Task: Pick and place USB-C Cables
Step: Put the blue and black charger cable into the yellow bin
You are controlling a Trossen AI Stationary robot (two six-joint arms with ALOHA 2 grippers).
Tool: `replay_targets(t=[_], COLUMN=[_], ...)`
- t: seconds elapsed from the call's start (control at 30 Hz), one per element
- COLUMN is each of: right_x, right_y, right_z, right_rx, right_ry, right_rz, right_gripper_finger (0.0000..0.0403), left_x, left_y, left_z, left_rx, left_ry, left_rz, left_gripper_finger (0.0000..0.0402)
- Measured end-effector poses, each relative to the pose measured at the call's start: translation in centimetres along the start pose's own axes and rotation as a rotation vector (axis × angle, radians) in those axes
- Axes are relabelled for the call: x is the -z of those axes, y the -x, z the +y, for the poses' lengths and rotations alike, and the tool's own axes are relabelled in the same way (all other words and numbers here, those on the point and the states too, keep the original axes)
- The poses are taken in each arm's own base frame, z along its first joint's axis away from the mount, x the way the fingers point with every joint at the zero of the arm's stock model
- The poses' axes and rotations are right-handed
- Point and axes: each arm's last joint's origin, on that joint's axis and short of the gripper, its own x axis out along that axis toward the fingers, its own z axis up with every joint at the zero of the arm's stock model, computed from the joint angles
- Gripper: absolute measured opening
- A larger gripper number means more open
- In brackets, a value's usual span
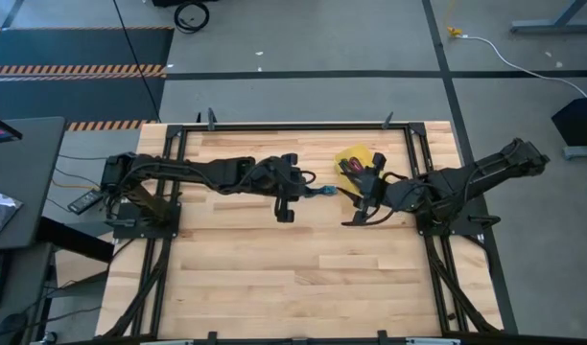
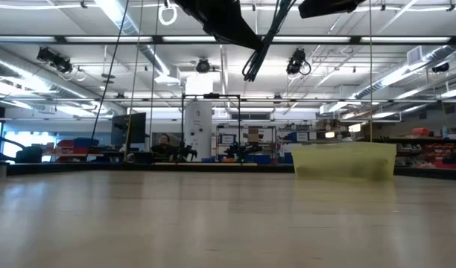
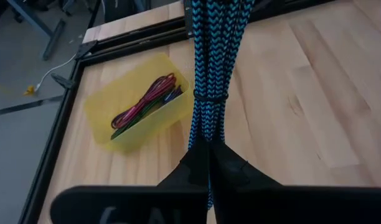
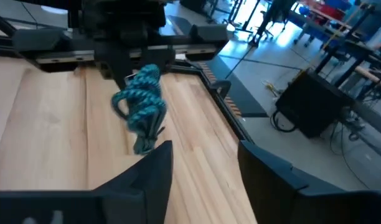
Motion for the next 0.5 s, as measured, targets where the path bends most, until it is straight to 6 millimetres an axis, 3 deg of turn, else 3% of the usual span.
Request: replay_targets(t=[0.33, 0.5], right_x=[-0.4, -1.01], right_y=[-0.55, -0.75], right_z=[-0.13, -0.17], right_rx=[-0.147, -0.142], right_ry=[-0.066, -0.1], right_rz=[-0.031, -0.084], right_gripper_finger=[0.0274, 0.0284], left_x=[0.03, -0.05], left_y=[-0.02, -0.03], left_z=[0.25, 0.3], left_rx=[-0.006, -0.01], left_ry=[0.006, 0.009], left_rz=[-0.002, -0.011], left_gripper_finger=[0.0, 0.0])
